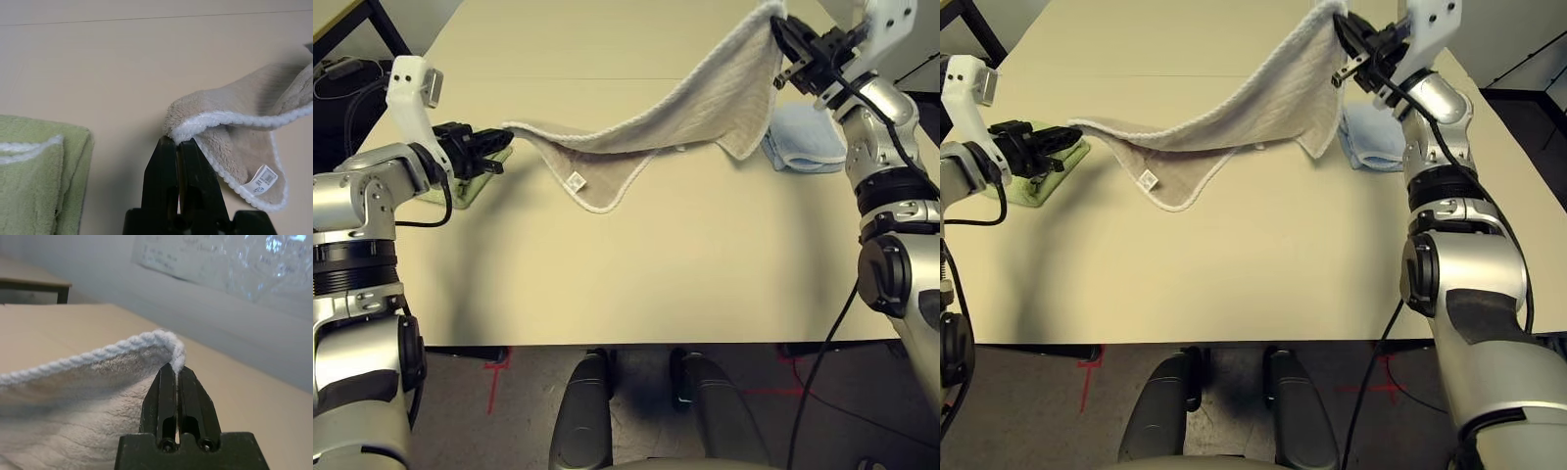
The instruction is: Fold the towel and set it aside.
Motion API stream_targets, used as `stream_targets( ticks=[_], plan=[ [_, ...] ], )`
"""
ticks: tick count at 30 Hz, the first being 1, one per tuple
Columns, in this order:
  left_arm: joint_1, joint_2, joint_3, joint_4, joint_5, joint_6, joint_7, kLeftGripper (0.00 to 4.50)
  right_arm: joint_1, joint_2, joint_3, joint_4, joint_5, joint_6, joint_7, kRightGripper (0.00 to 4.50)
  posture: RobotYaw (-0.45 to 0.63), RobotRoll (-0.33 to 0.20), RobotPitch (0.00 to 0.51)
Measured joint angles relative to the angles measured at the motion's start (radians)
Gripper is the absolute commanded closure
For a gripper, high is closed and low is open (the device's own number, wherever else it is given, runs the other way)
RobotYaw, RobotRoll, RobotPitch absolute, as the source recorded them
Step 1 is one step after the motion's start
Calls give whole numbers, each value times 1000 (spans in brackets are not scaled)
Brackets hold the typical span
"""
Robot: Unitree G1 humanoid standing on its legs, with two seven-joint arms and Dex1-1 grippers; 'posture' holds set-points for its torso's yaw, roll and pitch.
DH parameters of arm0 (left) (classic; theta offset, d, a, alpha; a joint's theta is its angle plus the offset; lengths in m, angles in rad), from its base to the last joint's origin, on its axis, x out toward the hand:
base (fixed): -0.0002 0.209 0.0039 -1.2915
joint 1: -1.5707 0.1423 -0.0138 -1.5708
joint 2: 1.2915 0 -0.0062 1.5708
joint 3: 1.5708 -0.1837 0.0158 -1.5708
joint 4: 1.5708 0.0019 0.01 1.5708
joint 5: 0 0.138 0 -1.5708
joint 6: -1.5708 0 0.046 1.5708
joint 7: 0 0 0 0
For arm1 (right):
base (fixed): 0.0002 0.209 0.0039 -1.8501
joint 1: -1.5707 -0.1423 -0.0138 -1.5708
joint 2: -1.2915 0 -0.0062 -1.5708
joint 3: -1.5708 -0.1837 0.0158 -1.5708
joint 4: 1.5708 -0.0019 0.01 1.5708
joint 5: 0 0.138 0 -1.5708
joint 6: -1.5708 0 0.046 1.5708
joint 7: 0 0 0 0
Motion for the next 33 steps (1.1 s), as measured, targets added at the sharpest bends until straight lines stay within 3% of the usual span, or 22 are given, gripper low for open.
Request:
stream_targets(
  ticks=[18,27,33],
  plan=[
    [26,82,10,-51,35,29,81,4432,46,-136,23,0,34,346,377,4500,144,0,233],
    [8,147,-1,-84,-16,119,-43,4432,21,-185,14,8,65,498,513,4500,141,0,227],
    [-66,171,-22,-69,-28,144,-96,4432,-23,-203,-5,32,91,590,561,4500,143,0,229]
  ],
)
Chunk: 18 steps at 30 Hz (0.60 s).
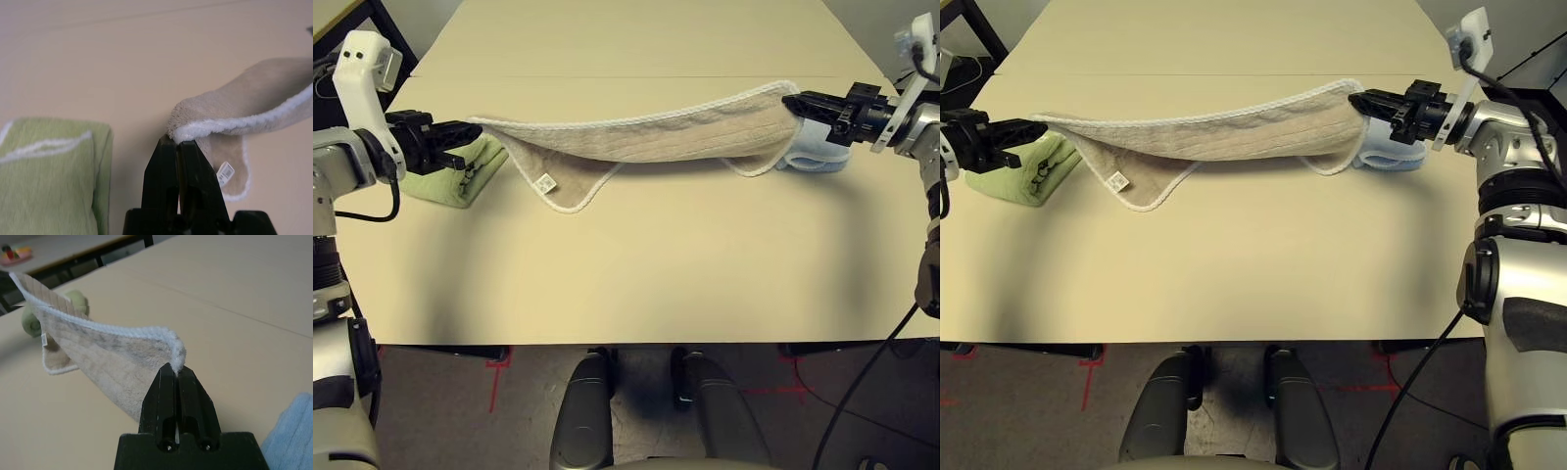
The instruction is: Fold the towel and set it aside.
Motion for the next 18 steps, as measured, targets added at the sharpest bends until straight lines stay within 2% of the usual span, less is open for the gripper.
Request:
stream_targets(
  ticks=[8,13,18],
  plan=[
    [-20,-51,-30,157,98,-130,81,4432,15,61,29,2,-14,34,14,4500,143,0,245],
    [-84,-73,-67,277,165,-224,97,4432,17,75,52,10,-39,34,6,4500,140,0,256],
    [-201,-141,-116,477,264,-409,151,4432,-15,143,56,68,-86,-116,-178,4500,140,0,257]
  ],
)
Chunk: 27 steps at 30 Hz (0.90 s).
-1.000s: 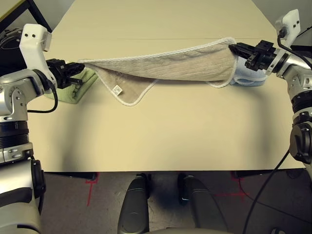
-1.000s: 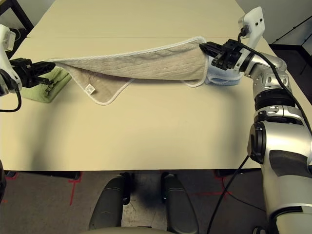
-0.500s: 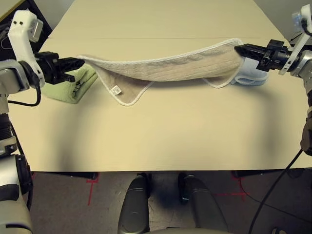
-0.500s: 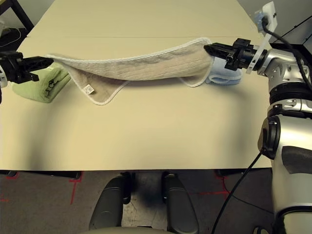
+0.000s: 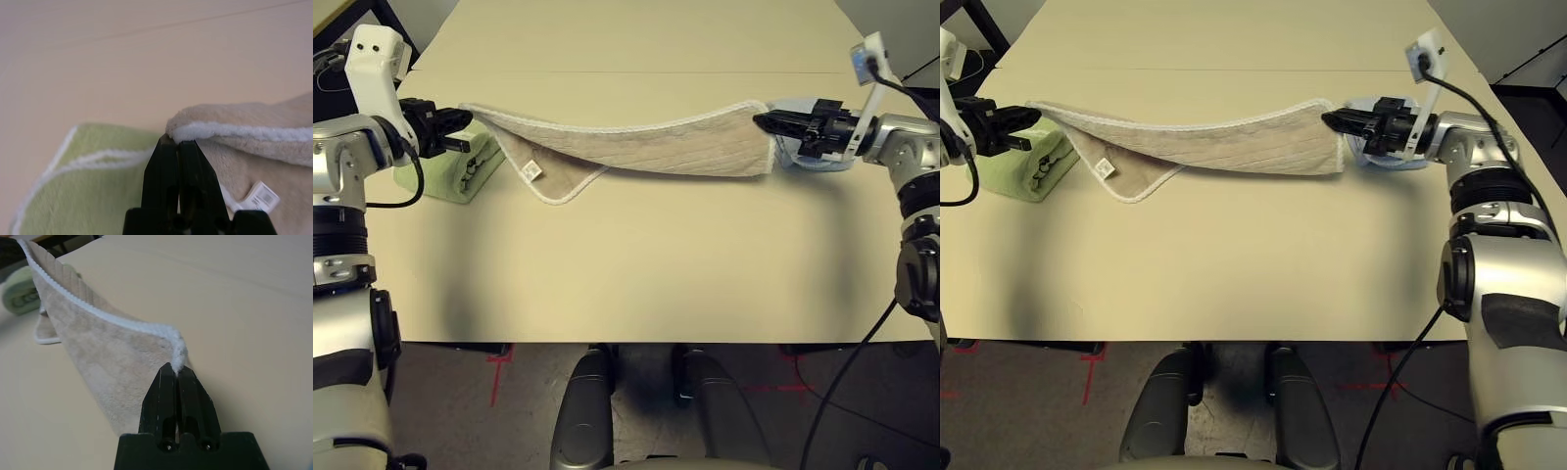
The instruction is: Fold the towel and set it aside.
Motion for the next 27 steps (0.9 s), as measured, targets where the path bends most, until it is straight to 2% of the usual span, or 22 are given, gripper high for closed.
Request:
stream_targets(
  ticks=[6,12,19,23,27],
  plan=[
    [-150,-66,-12,271,89,-224,112,4432,-88,36,-31,64,-13,-163,-264,4500,138,0,258],
    [-263,-117,-9,463,148,-453,269,4432,-142,70,-55,95,-23,-295,-449,4500,129,0,261],
    [-353,-138,10,533,165,-639,351,4432,-176,65,-75,96,-40,-433,-584,4500,121,0,268],
    [-354,-138,19,539,171,-666,336,4432,-176,59,-75,98,-51,-471,-613,4500,123,0,276],
    [-340,-136,30,538,167,-667,254,4432,-156,44,-77,98,-54,-490,-573,4500,122,0,281]
  ],
)
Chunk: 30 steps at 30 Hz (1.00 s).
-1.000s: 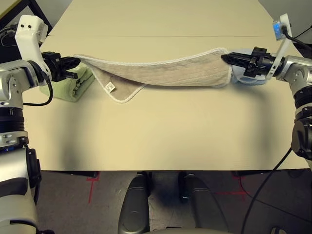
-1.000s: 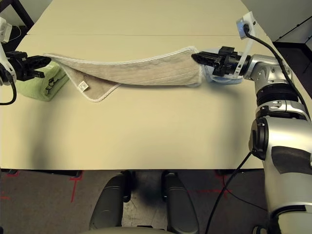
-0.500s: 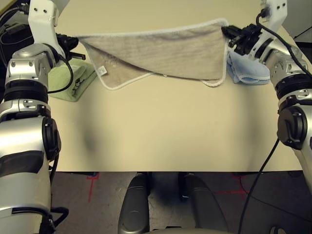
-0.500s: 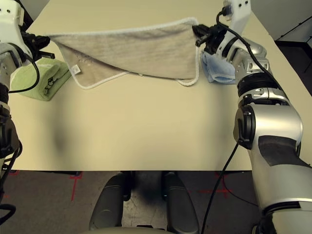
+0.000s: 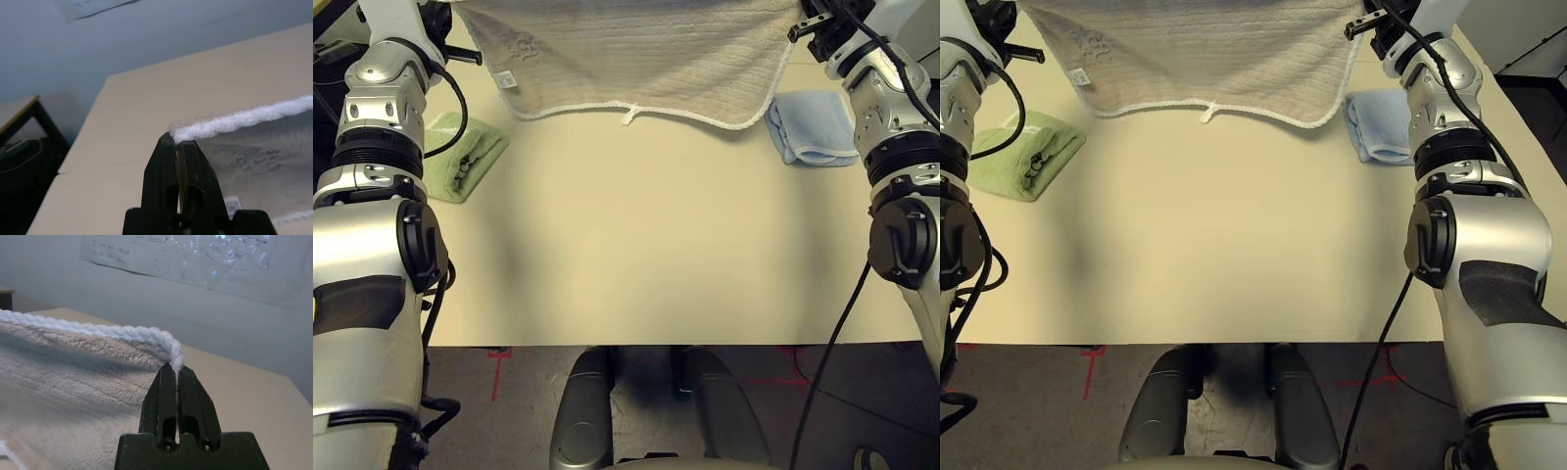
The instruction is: Fold the towel and set it aside.
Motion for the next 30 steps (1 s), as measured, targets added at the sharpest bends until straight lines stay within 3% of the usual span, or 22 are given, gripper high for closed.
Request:
stream_targets(
  ticks=[7,13,22,30],
  plan=[
    [160,59,0,-85,-18,122,-266,4432,85,-32,-4,-2,41,58,286,4500,119,0,282],
    [320,160,-14,-402,-57,411,-506,4432,118,-88,29,-8,37,206,573,4500,124,0,279],
    [509,343,-135,-833,-160,866,-856,4432,155,-166,170,-35,-89,210,766,4500,134,0,277],
    [610,460,-223,-967,-198,936,-1030,4432,168,-217,241,-33,-150,166,913,4500,134,0,277]
  ],
)
